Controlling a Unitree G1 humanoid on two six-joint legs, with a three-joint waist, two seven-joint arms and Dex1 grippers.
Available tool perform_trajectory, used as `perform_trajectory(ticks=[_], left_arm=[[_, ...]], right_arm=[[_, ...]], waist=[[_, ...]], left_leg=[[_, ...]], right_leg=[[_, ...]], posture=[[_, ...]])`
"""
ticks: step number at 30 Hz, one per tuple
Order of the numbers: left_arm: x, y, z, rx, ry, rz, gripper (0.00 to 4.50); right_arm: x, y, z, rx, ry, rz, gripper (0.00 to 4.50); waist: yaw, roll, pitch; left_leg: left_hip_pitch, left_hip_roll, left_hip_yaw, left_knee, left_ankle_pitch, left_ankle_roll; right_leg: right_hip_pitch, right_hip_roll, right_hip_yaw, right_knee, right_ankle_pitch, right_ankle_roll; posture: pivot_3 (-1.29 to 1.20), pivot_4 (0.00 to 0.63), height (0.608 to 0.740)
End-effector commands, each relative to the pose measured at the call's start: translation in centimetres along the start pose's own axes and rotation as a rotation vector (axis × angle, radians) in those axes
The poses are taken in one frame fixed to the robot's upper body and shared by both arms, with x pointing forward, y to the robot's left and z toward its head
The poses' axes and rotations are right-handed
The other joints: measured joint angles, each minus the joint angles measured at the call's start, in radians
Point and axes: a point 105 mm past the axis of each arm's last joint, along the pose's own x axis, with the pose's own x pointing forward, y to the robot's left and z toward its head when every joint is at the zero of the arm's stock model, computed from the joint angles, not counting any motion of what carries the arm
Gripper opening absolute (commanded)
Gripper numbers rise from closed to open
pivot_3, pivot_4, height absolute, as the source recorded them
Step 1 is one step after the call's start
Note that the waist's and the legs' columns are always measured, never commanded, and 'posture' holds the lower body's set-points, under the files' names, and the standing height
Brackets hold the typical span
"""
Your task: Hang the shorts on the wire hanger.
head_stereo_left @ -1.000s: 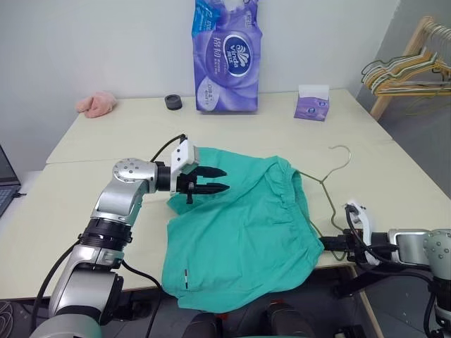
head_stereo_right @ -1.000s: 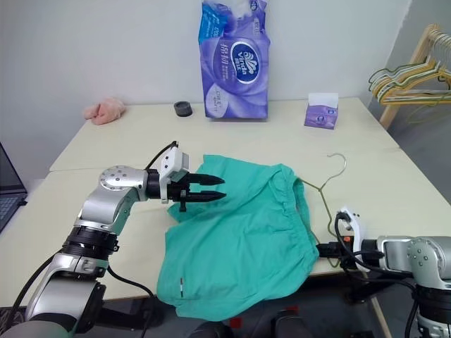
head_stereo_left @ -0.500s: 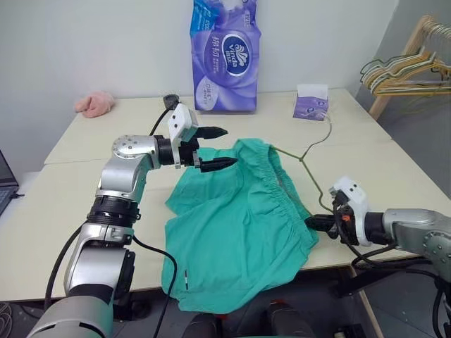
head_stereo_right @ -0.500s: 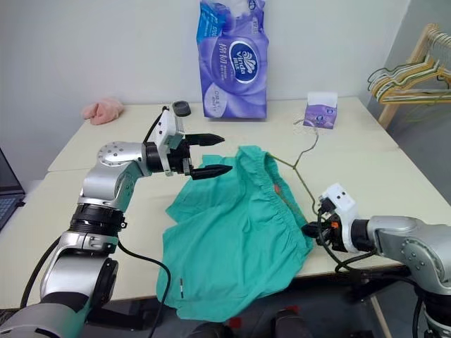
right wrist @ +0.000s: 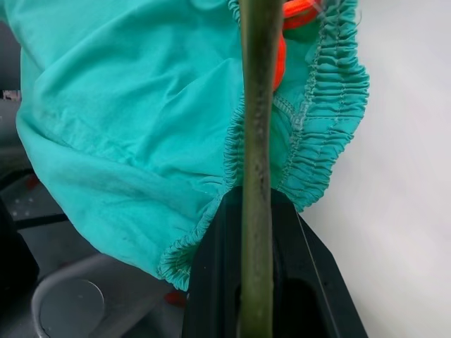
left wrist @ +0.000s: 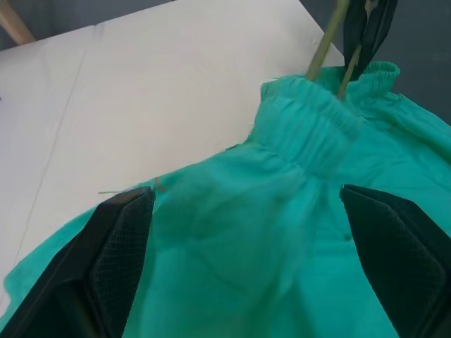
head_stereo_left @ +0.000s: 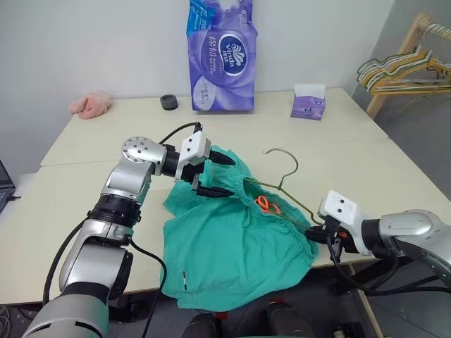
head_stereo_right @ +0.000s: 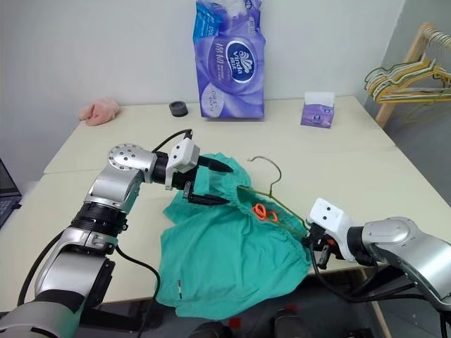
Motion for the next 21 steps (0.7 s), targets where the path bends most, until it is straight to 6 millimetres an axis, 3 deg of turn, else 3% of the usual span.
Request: perform_trajectory(ticks=[1, 7, 8, 10, 21], left_arm=[[0.6, -1.7, 0.1, 0.043, 0.031, -0.111, 4.46], [0.8, -3.1, -1.0, 0.051, 0.077, -0.19, 4.46], [0.9, -3.3, -1.3, 0.059, 0.09, -0.199, 4.28], [0.9, -3.3, -1.7, 0.06, 0.101, -0.203, 3.85], [1.9, -3.9, -2.3, 0.047, 0.083, -0.218, 0.5]], right_arm=[[-0.3, 0.3, 0.7, -0.074, -0.021, 0.002, 0.0], [-0.4, 0.4, 0.9, -0.112, -0.017, 0.008, 0.0], [-0.4, 0.4, 1.0, -0.118, -0.018, 0.008, 0.0], [-0.4, 0.4, 1.2, -0.142, -0.017, 0.011, 0.0], [-0.5, 0.8, 2.0, -0.199, -0.035, 0.021, 0.0]], waist=[[-0.001, 0.0, 0.0], [-0.001, 0.0, 0.0], [-0.001, 0.0, 0.0], [-0.001, 0.0, 0.0], [-0.002, 0.0, 0.0]], left_leg=[[0.0, 0.0, 0.0, 0.0, 0.0, 0.0], [0.0, 0.0, 0.0, 0.0, 0.0, 0.0], [0.0, 0.0, 0.0, 0.0, 0.0, 0.0], [0.0, 0.0, 0.0, 0.0, 0.0, 0.0], [0.0, 0.0, 0.0, 0.0, 0.0, 0.0]], right_leg=[[0.0, 0.0, 0.0, 0.0, 0.0, 0.0], [0.0, 0.0, 0.0, 0.0, 0.0, 0.0], [0.0, 0.0, 0.0, 0.0, 0.0, 0.0], [0.0, 0.0, 0.0, 0.0, 0.0, 0.0], [0.0, 0.0, 0.0, 0.0, 0.0, 0.0]], posture=[[-0.21, 0.065, 0.74], [-0.21, 0.065, 0.74], [-0.21, 0.065, 0.74], [-0.21, 0.066, 0.74], [-0.21, 0.066, 0.74]])
